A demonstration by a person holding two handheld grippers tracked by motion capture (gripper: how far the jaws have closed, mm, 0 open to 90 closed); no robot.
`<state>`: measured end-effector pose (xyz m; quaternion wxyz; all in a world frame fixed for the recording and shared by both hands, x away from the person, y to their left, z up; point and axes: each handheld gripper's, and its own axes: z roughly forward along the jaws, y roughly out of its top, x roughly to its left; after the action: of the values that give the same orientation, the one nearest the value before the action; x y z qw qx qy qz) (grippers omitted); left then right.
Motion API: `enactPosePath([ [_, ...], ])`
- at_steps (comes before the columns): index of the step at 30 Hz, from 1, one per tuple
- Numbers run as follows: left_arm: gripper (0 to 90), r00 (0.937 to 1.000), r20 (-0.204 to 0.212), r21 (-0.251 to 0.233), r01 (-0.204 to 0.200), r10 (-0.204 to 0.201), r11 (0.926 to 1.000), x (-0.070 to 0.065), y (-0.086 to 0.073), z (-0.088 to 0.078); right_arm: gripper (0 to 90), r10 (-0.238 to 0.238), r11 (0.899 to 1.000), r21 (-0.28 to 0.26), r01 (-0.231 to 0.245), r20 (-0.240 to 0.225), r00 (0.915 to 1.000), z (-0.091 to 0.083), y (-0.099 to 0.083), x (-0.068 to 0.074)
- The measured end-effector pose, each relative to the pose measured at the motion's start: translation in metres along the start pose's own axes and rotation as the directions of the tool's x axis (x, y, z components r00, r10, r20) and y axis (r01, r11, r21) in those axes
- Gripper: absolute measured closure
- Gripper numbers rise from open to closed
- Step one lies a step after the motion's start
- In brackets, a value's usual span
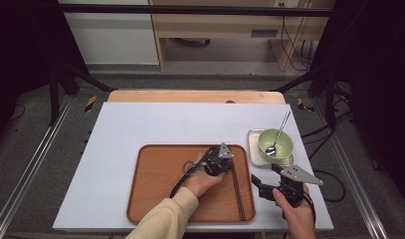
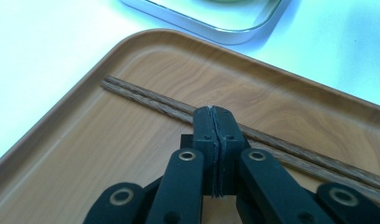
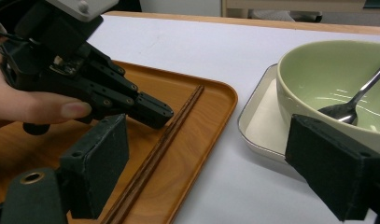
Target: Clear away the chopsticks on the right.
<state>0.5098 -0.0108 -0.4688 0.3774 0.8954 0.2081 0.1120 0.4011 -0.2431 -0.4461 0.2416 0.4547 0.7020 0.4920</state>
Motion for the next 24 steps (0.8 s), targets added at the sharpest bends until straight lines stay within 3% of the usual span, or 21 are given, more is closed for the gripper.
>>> enactPosePath([
  [1, 89.1, 0.9999, 0.002, -0.02, 0.014, -0.014, 0.9997, -0.001, 0.0, -0.002, 13.6, 0.0, 1.0, 0.0, 0.0, 0.0, 1.0, 0.0, 0.0, 0.0],
  [4, 89.3, 1.0, 0.0, -0.027, 0.007, -0.007, 0.9996, -0.001, -0.002, -0.012, 13.6, -0.006, 1.0, -0.004, 0.006, 0.0, 1.0, 0.0, 0.0, 0.0],
  [12, 90.0, 0.9981, -0.05, -0.062, -0.038, 0.035, 0.9974, -0.003, -0.022, -0.05, 13.5, -0.002, 1.0, 0.0, 0.002, 0.006, 1.0, 0.0, 0.0, 0.001],
  [16, 90.0, 0.9967, -0.081, -0.107, -0.013, 0.004, 0.9942, 0.0, -0.04, -0.074, 13.5, -0.009, 1.0, 0.003, 0.009, 0.009, 0.9999, 0.001, 0.0, 0.001],
  [20, 89.5, 0.9919, -0.124, -0.159, 0.011, -0.031, 0.9871, 0.007, -0.06, -0.102, 13.5, -0.017, 1.0, 0.001, 0.017, 0.016, 0.9997, 0.001, 0.0, 0.002],
  [21, 88.0, 0.9878, -0.151, -0.174, 0.013, -0.039, 0.9847, 0.009, -0.067, -0.111, 13.5, -0.02, 1.0, 0.0, 0.02, 0.019, 0.9996, 0.001, 0.0, 0.002],
  [24, 76.1, 0.978, -0.203, -0.209, 0.005, -0.048, 0.978, 0.012, -0.084, -0.13, 13.5, -0.025, 1.0, -0.01, 0.025, 0.025, 0.9994, 0.002, 0.0, 0.002],
])
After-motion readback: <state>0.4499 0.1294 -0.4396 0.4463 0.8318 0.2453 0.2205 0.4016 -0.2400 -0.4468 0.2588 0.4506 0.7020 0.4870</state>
